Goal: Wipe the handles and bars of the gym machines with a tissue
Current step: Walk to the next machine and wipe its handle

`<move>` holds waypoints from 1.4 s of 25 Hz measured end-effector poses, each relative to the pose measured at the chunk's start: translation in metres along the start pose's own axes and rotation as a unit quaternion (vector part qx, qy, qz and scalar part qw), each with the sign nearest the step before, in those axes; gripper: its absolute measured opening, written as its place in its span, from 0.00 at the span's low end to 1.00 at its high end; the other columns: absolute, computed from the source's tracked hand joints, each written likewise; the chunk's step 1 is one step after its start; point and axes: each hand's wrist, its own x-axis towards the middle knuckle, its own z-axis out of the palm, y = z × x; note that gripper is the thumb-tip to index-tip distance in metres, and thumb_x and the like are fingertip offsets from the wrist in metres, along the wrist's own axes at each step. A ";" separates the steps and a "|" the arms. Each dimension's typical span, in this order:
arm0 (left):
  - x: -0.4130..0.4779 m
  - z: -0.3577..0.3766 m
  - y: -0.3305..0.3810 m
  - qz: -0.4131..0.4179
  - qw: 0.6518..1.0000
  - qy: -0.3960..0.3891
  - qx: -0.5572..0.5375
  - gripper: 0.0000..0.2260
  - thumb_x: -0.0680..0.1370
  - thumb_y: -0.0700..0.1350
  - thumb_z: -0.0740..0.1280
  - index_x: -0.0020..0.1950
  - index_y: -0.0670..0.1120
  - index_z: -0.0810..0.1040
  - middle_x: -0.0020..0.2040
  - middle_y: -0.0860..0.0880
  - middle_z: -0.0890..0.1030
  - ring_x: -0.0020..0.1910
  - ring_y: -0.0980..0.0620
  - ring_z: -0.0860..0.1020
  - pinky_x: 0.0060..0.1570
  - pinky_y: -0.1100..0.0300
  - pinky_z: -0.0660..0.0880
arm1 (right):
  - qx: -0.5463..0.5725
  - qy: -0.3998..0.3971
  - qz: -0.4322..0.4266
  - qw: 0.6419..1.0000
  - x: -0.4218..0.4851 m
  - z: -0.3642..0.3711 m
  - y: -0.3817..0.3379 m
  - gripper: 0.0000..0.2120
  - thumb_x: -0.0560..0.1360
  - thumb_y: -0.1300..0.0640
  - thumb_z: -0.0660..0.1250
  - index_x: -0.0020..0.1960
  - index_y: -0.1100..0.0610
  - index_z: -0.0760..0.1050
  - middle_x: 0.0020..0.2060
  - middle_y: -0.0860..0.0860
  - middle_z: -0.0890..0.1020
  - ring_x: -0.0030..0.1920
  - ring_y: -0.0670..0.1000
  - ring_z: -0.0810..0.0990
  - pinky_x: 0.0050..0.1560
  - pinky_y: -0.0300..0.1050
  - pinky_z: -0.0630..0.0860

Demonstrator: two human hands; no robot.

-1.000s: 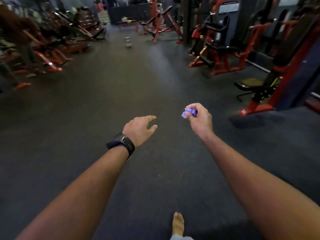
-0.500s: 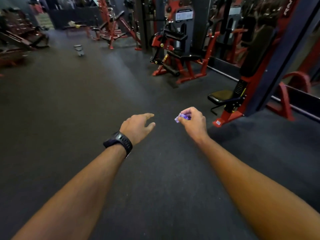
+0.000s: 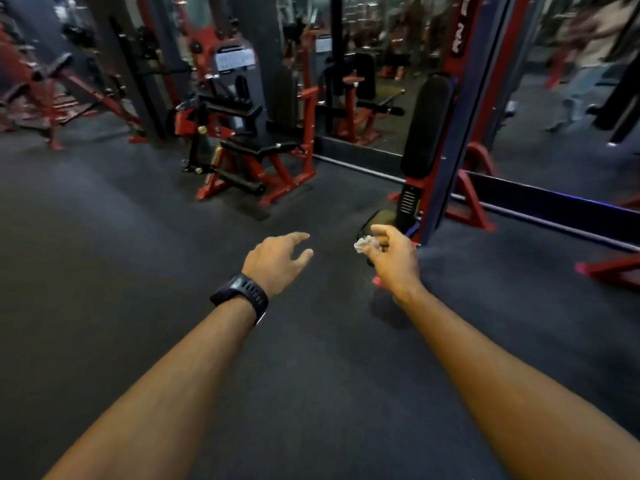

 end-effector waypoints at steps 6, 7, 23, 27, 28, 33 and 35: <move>0.214 0.040 0.012 0.135 0.990 -0.032 -0.021 0.19 0.80 0.57 0.63 0.71 0.57 0.72 0.59 0.49 0.82 0.59 0.48 0.79 0.57 0.50 0.76 | -0.005 0.165 0.019 0.986 0.170 0.014 0.043 0.09 0.70 0.58 0.76 0.42 0.46 0.77 0.40 0.46 0.85 0.45 0.48 0.84 0.53 0.55 0.81; 0.249 0.047 0.018 0.152 0.988 -0.033 -0.023 0.19 0.80 0.56 0.63 0.71 0.57 0.72 0.60 0.50 0.82 0.60 0.48 0.79 0.57 0.51 0.76 | -0.005 0.182 0.021 0.983 0.199 0.012 0.050 0.10 0.71 0.59 0.75 0.41 0.46 0.77 0.39 0.46 0.85 0.45 0.47 0.84 0.52 0.53 0.81; 0.662 0.182 0.269 0.452 0.879 -0.113 -0.103 0.17 0.78 0.56 0.65 0.68 0.57 0.76 0.57 0.54 0.83 0.60 0.50 0.79 0.58 0.54 0.75 | -0.084 0.481 0.076 0.870 0.516 -0.147 0.121 0.04 0.71 0.59 0.76 0.45 0.53 0.83 0.36 0.43 0.84 0.38 0.42 0.81 0.45 0.40 0.78; 0.722 0.216 0.351 0.493 0.851 -0.125 -0.130 0.17 0.78 0.56 0.65 0.67 0.57 0.77 0.58 0.51 0.83 0.59 0.47 0.79 0.57 0.51 0.75 | -0.098 0.541 0.085 0.831 0.558 -0.200 0.131 0.09 0.72 0.59 0.76 0.52 0.55 0.83 0.41 0.47 0.85 0.41 0.46 0.82 0.45 0.38 0.79; 0.732 0.225 0.373 0.500 0.846 -0.126 -0.137 0.17 0.78 0.56 0.65 0.67 0.57 0.77 0.57 0.50 0.83 0.58 0.47 0.80 0.56 0.51 0.76 | -0.103 0.552 0.084 0.823 0.567 -0.216 0.134 0.10 0.73 0.60 0.75 0.54 0.57 0.83 0.43 0.49 0.84 0.39 0.43 0.81 0.40 0.30 0.76; 0.773 0.272 0.484 0.563 0.809 -0.111 -0.130 0.18 0.79 0.56 0.63 0.69 0.57 0.75 0.59 0.52 0.82 0.59 0.47 0.79 0.53 0.55 0.73 | -0.145 0.563 0.058 0.812 0.625 -0.306 0.171 0.05 0.75 0.62 0.72 0.50 0.57 0.83 0.37 0.38 0.82 0.37 0.31 0.79 0.38 0.24 0.70; 0.789 0.290 0.528 0.560 0.812 -0.090 -0.139 0.18 0.80 0.56 0.63 0.69 0.57 0.75 0.60 0.51 0.82 0.60 0.47 0.79 0.54 0.54 0.73 | -0.155 0.567 0.047 0.807 0.652 -0.348 0.187 0.04 0.75 0.59 0.73 0.49 0.53 0.82 0.37 0.39 0.82 0.39 0.34 0.80 0.42 0.31 0.73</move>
